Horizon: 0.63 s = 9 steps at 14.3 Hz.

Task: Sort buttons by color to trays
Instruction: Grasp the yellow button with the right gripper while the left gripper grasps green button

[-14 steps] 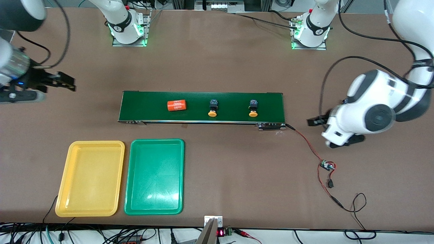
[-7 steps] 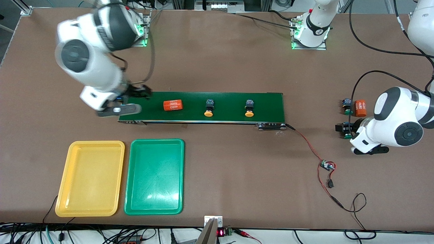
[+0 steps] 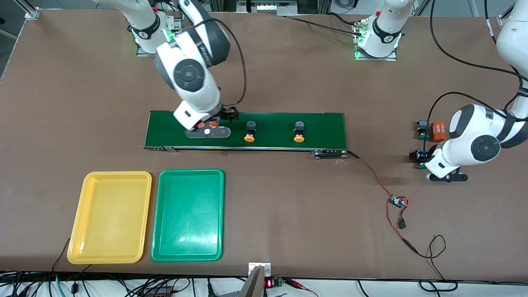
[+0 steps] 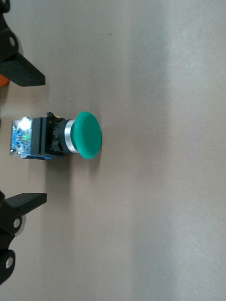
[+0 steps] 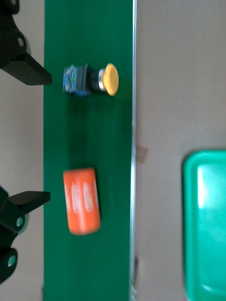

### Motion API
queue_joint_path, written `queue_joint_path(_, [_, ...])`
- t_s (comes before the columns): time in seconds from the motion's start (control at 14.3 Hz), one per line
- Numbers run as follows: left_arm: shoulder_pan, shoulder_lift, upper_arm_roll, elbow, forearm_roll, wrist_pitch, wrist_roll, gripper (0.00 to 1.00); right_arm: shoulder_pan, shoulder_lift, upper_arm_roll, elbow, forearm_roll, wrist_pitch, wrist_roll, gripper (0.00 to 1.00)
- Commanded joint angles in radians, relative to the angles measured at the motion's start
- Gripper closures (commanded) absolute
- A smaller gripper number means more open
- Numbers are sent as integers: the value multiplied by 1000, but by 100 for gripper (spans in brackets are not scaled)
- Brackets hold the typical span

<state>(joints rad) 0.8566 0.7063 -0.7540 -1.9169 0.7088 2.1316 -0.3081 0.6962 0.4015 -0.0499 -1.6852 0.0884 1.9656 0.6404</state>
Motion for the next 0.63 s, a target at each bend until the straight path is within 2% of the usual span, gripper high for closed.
queue_joint_path(0.0, [19, -19, -10, -42, 27, 42, 15, 0, 49, 62, -11, 39, 16, 33, 105, 0])
queue_joint_path(0.07, [24, -15, -10, -42, 28, 42, 15, 4, 57, 82, -11, 54, 17, 38, 126, 0])
queue_joint_path(0.56, [22, -13, -16, -56, 26, 30, 12, 54, 77, 218, -11, 121, 16, 130, 142, 0])
